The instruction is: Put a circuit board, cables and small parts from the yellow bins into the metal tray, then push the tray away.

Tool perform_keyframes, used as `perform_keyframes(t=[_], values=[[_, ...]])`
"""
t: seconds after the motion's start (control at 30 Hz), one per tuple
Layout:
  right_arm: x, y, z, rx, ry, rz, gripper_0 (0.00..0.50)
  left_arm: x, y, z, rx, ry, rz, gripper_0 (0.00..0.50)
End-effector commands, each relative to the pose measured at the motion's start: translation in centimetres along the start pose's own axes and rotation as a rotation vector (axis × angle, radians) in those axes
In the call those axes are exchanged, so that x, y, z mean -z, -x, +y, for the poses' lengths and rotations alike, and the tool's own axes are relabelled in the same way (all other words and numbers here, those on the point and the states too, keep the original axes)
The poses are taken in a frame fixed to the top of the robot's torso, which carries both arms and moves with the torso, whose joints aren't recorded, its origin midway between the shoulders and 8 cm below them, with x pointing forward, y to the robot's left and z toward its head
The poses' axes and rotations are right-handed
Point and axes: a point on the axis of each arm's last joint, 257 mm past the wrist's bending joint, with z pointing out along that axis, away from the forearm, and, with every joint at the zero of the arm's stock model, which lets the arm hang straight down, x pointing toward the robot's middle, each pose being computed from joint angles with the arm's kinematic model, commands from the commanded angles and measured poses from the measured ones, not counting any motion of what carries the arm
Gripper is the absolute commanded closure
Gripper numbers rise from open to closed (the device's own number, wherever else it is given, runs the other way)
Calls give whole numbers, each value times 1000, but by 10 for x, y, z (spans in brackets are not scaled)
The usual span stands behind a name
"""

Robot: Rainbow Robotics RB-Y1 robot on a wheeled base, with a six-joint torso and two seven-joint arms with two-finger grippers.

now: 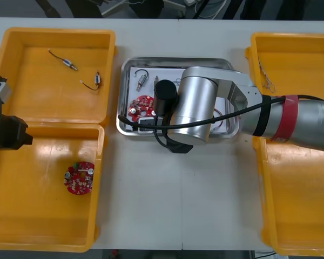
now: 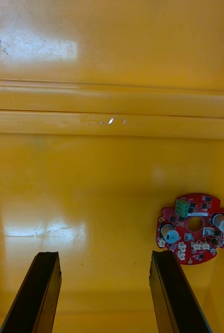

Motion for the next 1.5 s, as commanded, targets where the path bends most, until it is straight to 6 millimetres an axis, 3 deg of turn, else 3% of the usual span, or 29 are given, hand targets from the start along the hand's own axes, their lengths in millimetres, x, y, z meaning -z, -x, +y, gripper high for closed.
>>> perform_keyframes(t=[0.03, 0.4, 1.13, 1.5], values=[[7, -5, -37, 7, -54, 11, 500, 16, 12, 15, -80, 48, -50, 0], [23, -1, -87, -7, -130, -17, 500, 16, 12, 15, -80, 48, -50, 0], [19, 4, -135, 6, -215, -65, 500, 16, 12, 15, -80, 48, -50, 0], [20, 12, -146, -1, -224, -85, 500, 16, 12, 15, -80, 48, -50, 0]])
